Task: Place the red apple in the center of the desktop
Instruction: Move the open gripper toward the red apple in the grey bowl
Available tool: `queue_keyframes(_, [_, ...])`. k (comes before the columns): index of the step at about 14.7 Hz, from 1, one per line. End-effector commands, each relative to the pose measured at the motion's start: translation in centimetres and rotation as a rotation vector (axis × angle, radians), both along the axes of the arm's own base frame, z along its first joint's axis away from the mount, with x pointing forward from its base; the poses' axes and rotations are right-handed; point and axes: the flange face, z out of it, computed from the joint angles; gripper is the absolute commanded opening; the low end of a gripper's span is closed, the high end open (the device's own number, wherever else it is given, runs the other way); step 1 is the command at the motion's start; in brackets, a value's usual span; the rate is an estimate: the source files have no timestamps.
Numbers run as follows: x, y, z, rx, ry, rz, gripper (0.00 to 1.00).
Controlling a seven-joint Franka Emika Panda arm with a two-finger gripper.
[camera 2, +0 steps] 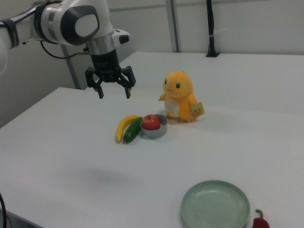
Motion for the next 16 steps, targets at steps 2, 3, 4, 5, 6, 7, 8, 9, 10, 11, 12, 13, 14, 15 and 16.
queue_keyframes(2, [4.8, 1.0, -1.2, -0.008, -0.025, 0.054, 1.0])
queue_keyframes(3, [5.7, 1.7, -1.7, -0.009, -0.027, 0.065, 1.0])
queue_keyframes(4, [6.6, 2.0, -2.0, -0.01, -0.044, 0.066, 1.0])
queue_keyframes(5, [7.4, 2.1, -2.5, -0.011, -0.071, 0.063, 1.0])
queue_keyframes(6, [8.1, 2.3, -3.3, -0.017, -0.093, 0.062, 1.0])
queue_keyframes(7, [8.9, 3.0, -4.3, -0.019, -0.107, 0.07, 1.0])
queue_keyframes(8, [9.6, 3.3, -5.4, -0.019, -0.122, 0.074, 1.0])
queue_keyframes(9, [10.3, 3.4, -6.2, -0.019, -0.148, 0.072, 1.0])
queue_keyframes(10, [11.1, 3.5, -6.9, -0.011, -0.177, 0.067, 1.0])
queue_keyframes(11, [11.7, 3.6, -7.8, -0.008, -0.2, 0.06, 1.0])
queue_keyframes(12, [12.4, 3.6, -8.9, -0.006, -0.211, 0.042, 1.0])
queue_keyframes(13, [12.9, 3.6, -9.8, -0.004, -0.221, 0.026, 1.0])
queue_keyframes(14, [13.5, 3.7, -11.0, -0.005, -0.232, 0.022, 1.0])
queue_keyframes(15, [14.0, 3.7, -12.3, -0.005, -0.24, 0.019, 1.0])
queue_keyframes(16, [14.4, 3.8, -13.5, -0.007, -0.243, 0.022, 1.0])
